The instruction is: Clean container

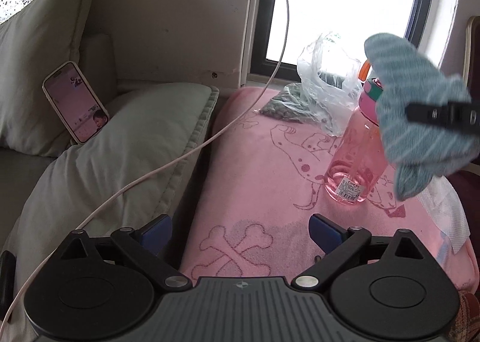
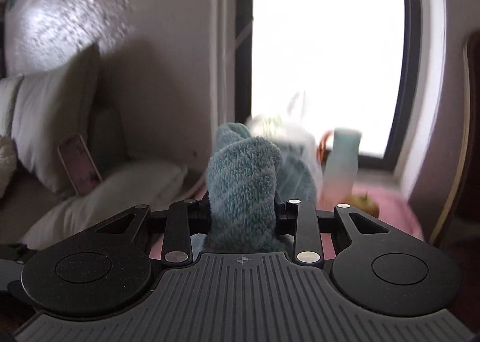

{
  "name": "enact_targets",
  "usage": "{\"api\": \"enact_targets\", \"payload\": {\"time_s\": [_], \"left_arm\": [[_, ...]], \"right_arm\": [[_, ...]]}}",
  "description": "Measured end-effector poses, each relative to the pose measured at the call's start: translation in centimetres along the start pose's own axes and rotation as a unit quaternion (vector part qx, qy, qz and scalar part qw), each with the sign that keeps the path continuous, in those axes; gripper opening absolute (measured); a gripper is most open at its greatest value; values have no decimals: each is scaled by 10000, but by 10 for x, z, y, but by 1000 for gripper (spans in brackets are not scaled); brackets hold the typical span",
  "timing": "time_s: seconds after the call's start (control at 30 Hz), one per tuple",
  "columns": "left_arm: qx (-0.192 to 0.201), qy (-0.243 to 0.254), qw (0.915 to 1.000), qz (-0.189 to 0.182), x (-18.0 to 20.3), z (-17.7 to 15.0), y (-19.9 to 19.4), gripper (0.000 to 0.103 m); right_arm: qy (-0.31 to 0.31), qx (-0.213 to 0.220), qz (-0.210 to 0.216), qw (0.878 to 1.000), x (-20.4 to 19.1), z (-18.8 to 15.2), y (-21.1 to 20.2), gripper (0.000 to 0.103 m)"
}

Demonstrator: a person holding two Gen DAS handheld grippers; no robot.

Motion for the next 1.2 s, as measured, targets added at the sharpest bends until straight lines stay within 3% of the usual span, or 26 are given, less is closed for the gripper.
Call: {"api": "enact_targets", "payload": {"time_s": [0.13, 0.3, 0.37, 0.47, 0.6, 0.7, 0.8, 1.07, 1.2], "left_arm": [[-18, -73, 9999, 73, -5, 0, 2, 98], [-62, -103, 9999, 17, -3, -2, 2, 98], [-61, -99, 9999, 40, -3, -2, 1, 98], [-34, -129, 9998, 169, -6, -1, -1, 98], [-33, -243, 9988, 412, -16, -1, -3, 98], [-58, -291, 9984, 489, -21, -2, -3, 98], [-70, -260, 9985, 486, -19, -2, -3, 98], [-142, -105, 9990, 399, -7, -5, -1, 98], [-228, 11, 9991, 371, 3, -8, 3, 98]], "right_arm": [[197, -188, -333, 9991, 8, -16, -1, 34], [-73, 688, -1284, 9893, 11, 10, -33, 34], [-142, 979, -1208, 9877, 8, 23, -40, 34], [-309, 1036, -673, 9919, -7, 35, -33, 34], [-767, 510, 160, 9956, -39, 22, -9, 34], [-1022, -95, 258, 9944, -49, -8, 12, 34], [-876, -823, 261, 9924, -39, -40, 35, 34], [-405, -1807, -615, 9808, 21, -86, 59, 34], [61, -1717, -1404, 9751, 61, -83, 54, 34]]}}
Point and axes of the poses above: each gripper's, at about its wrist camera, not at the fingertips, and y roughly the way its jaws point, x to its right, z to its top, the point moved 3 cm from there along y, roughly the way its jaws point, and after that the axes turned 1 degree about x, right-handed, at the moved point
